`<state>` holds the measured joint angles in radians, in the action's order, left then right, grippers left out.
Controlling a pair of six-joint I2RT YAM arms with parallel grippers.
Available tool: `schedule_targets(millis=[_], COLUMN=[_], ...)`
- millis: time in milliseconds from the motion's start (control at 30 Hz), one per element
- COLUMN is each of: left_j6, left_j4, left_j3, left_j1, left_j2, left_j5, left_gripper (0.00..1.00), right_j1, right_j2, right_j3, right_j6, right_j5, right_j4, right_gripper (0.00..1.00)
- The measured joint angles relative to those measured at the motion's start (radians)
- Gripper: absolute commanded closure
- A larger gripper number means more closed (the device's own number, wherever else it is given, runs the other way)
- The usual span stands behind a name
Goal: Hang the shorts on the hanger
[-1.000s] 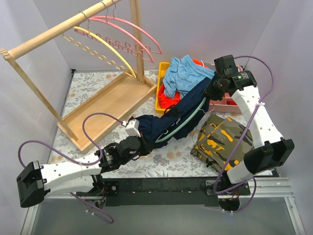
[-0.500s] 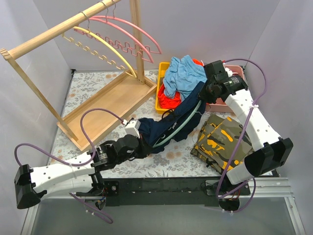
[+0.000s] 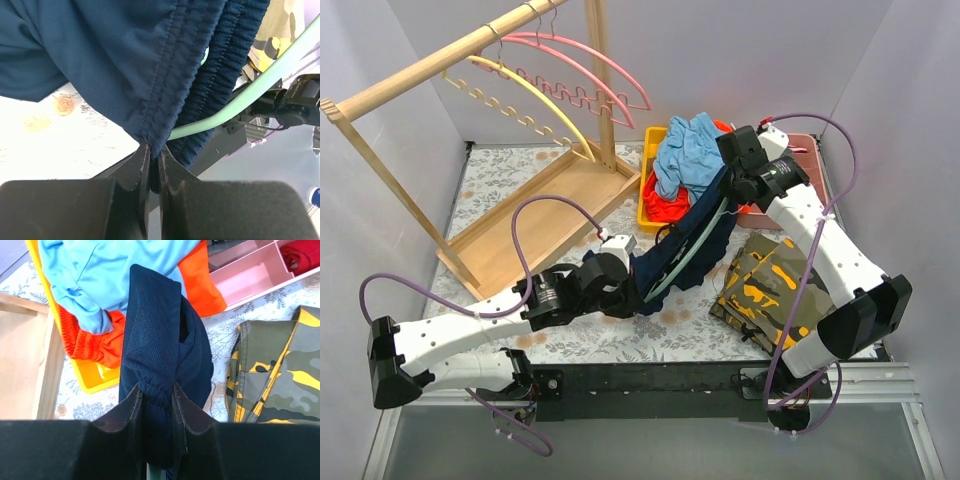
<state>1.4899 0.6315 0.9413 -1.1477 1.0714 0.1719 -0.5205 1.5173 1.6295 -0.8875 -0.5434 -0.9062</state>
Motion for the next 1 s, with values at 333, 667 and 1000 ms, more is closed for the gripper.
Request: schedule_targets(millis=[333,667,1000], left_j6=[0.034,0.074,0.095], left_j4=[0.051,0.139,0.179], left_j3=[-0.045,-0.049,-0.045], left_j1=[0.006,0.008,0.008], left_j2=[-0.163,-0.239,-0.266], left_j5=[0.006,0.006,0.0], left_gripper=[1.0,1.0,1.0], right_j1=[-0.026,-0.054,-0.055], right_j2=[0.02,0.06,0.062], right_j3=[0.0,0.036,0.06], right_j6=[0.012,0.024,0.031], right_j5=[-0.024,-0.034,-0.049], right_j4=[-0.014,-0.039,-0.064], right_gripper=[0.99,0.99,0.99])
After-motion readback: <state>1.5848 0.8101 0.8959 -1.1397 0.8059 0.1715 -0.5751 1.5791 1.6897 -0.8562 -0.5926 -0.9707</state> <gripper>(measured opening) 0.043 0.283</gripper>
